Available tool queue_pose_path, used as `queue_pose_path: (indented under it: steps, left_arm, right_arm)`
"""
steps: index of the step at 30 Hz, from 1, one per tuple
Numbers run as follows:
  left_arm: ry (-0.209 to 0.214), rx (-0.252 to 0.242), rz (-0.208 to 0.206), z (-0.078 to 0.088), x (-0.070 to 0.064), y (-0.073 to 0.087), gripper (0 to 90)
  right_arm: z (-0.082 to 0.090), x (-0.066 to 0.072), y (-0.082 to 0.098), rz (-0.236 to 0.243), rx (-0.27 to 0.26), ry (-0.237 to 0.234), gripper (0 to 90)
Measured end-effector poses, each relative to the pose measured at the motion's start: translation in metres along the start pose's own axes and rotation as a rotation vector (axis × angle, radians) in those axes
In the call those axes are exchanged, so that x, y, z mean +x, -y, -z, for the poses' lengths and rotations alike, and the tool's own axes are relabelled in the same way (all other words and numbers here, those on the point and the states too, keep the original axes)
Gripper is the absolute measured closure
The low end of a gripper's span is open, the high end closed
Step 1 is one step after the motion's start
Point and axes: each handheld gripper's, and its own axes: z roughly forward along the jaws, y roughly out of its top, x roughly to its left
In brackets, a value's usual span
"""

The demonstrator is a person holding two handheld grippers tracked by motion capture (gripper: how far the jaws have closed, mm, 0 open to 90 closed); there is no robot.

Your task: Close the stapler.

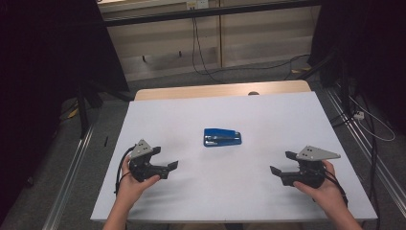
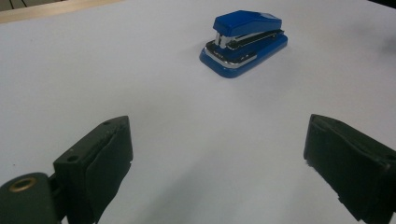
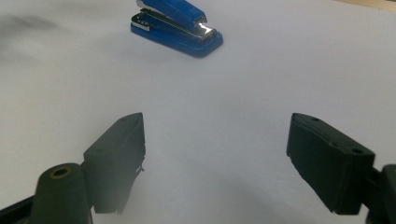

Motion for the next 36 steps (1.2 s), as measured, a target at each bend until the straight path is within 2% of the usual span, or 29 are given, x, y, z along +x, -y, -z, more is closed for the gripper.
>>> queue_pose_path:
  steps: [4,5,10,17,25,32,36]
  left_arm:
    - [-0.008,0.001,-0.006,0.004,0.002,0.004,8.2]
    - [-0.006,-0.002,0.006,0.005,0.002,0.005,8.2]
    - [-0.012,0.004,-0.01,0.01,0.003,0.008,8.0]
    - [-0.02,0.012,-0.011,0.015,0.005,0.013,8.0]
    - [-0.022,0.017,-0.007,0.022,0.009,0.02,8.0]
    - [-0.024,0.009,0.017,0.028,0.012,0.025,7.9]
    - [-0.027,0.011,0.012,0.03,0.012,0.027,8.0]
  right_arm:
    - [0.0,0.0,-0.001,0.003,0.0,-0.002,19.6]
    - [0.0,0.0,-0.001,0.004,0.001,0.0,19.6]
    - [0.0,0.001,0.0,0.005,0.002,-0.002,19.1]
    - [0.004,0.002,0.004,0.003,0.012,-0.002,19.0]
    - [0.004,0.001,0.004,0.003,0.011,-0.004,18.8]
    - [0.007,0.002,0.008,0.016,0.02,-0.003,18.5]
    - [0.008,0.0,0.009,0.01,0.015,-0.004,18.4]
